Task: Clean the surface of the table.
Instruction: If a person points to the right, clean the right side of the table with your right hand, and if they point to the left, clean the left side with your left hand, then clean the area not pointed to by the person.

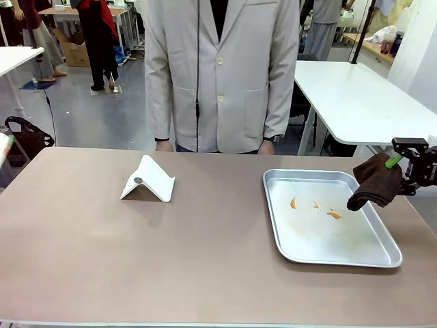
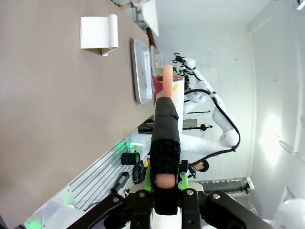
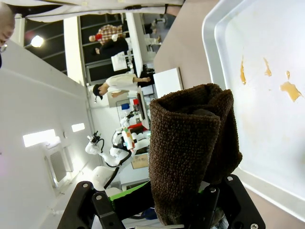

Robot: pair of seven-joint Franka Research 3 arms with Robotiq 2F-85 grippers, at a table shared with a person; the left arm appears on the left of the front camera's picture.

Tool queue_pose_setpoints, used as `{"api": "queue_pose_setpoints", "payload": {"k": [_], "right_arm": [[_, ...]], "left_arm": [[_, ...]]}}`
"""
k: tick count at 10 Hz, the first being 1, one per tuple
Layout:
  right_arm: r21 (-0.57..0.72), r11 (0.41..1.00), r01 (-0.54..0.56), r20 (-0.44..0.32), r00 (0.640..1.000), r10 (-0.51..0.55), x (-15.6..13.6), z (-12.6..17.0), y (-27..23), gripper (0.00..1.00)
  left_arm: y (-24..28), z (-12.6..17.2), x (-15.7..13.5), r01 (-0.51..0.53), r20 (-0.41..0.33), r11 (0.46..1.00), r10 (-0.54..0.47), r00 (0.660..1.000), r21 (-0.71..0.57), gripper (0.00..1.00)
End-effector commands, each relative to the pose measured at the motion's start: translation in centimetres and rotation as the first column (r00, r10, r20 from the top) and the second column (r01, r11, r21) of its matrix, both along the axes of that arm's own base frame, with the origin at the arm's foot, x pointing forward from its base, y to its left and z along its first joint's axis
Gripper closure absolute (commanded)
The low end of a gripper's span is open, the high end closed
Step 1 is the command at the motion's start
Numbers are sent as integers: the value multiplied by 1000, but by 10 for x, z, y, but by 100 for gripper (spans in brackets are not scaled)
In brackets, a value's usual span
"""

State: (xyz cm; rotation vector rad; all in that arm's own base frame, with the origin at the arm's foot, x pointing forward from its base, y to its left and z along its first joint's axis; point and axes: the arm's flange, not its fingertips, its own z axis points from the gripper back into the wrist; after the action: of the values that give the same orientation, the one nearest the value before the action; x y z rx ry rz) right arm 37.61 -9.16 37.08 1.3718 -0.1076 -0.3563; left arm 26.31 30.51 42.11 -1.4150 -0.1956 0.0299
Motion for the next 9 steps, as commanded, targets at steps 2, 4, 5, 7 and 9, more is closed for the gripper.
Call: {"api": "queue_pose_setpoints", "payload": {"k": [2,4,5,7,9], "right_arm": [[9,1000,1,-1,1000,-1,-1,4,-1,100],[9,1000,1,-1,1000,-1,-1,4,-1,100],[9,1000,1,-1,1000,-1,-1,4,-1,100],[9,1000,1,-1,1000,-1,-1,4,-1,100],[9,1000,1,-1,1000,-1,-1,4,-1,100]], "left_arm": [[0,0,0,0,0,1000,0,1000,0,78],[0,0,0,0,0,1000,0,1000,0,78],[0,0,0,0,0,1000,0,1000,0,78],[0,0,0,0,0,1000,0,1000,0,78],[0,0,0,0,0,1000,0,1000,0,78]]}}
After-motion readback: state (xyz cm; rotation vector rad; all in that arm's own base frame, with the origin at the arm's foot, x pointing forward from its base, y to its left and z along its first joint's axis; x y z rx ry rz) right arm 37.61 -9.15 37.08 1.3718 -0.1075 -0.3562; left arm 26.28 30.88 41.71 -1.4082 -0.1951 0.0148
